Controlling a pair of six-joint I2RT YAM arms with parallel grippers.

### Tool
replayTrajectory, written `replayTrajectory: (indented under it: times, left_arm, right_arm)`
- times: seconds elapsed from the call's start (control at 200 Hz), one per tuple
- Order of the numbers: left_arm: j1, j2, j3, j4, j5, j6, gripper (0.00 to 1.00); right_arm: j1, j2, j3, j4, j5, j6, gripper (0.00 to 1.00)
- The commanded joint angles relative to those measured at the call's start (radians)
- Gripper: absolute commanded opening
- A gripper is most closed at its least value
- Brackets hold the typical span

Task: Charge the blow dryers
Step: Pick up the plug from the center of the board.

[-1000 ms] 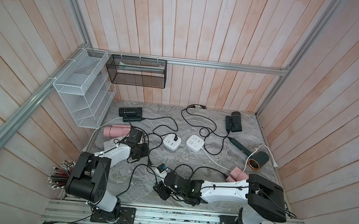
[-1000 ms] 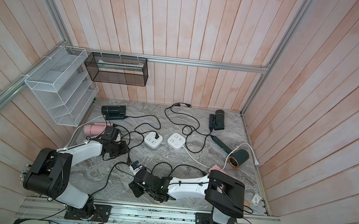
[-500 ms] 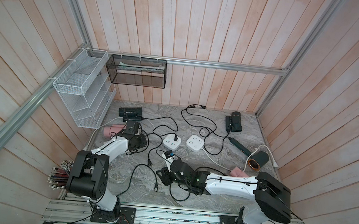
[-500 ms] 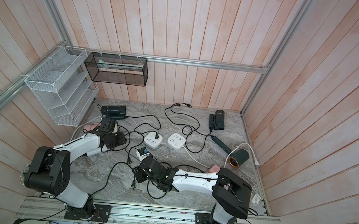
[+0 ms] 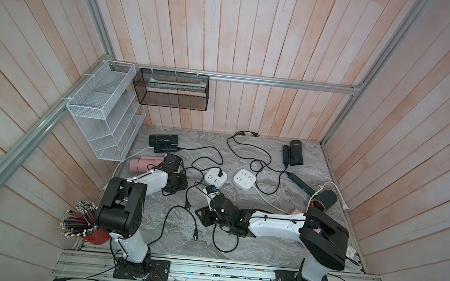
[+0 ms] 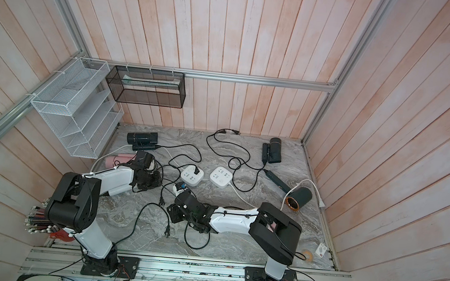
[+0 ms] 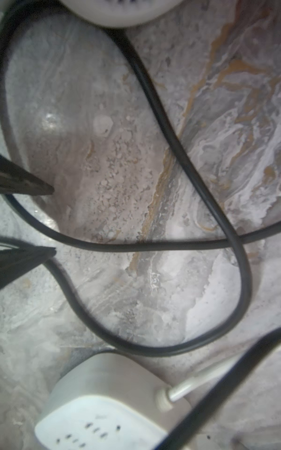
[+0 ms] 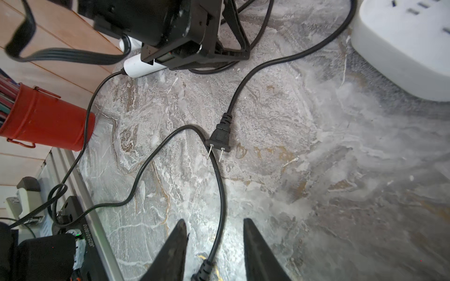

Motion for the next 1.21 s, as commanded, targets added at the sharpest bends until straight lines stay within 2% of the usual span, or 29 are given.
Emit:
replayTrajectory:
  times: [0.0,0.115,0.225,0.48,0.625,0.85,1.2]
  left_arm:
    - [-0.004,0.022,0.027,-0.009,-0.033,0.014,0.33]
    - [-0.005,0.033,0.040,-0.010,-0.015,0.011,0.24]
    - [-0.001,0.022,0.054,-0.015,-0.018,-0.001,0.16]
    - [0.038,-0.005,0.052,-0.010,0.026,-0.021,0.10]
    - [0.052,-0.031,0.030,-0.003,0.054,-0.019,0.10]
    - [0.075,-0.106,-0.038,0.029,0.066,-0.062,0.24]
    - [0.104,-0.170,-0.098,0.070,0.063,-0.069,0.27]
  right_arm:
    - [-0.007,0.044,0.057,-0.028,0.018,0.043,0.39]
    - [-0.007,0.087,0.102,-0.068,0.054,0.067,0.39]
    - [-0.005,0.128,0.156,-0.122,0.090,0.074,0.45]
    - [0.001,0.239,0.292,-0.211,0.107,0.094,0.49]
    - [0.004,0.299,0.365,-0.245,0.114,0.105,0.50]
    - [0.011,0.364,0.447,-0.289,0.115,0.095,0.50]
    - [0.038,0.456,0.557,-0.463,0.207,0.092,0.41]
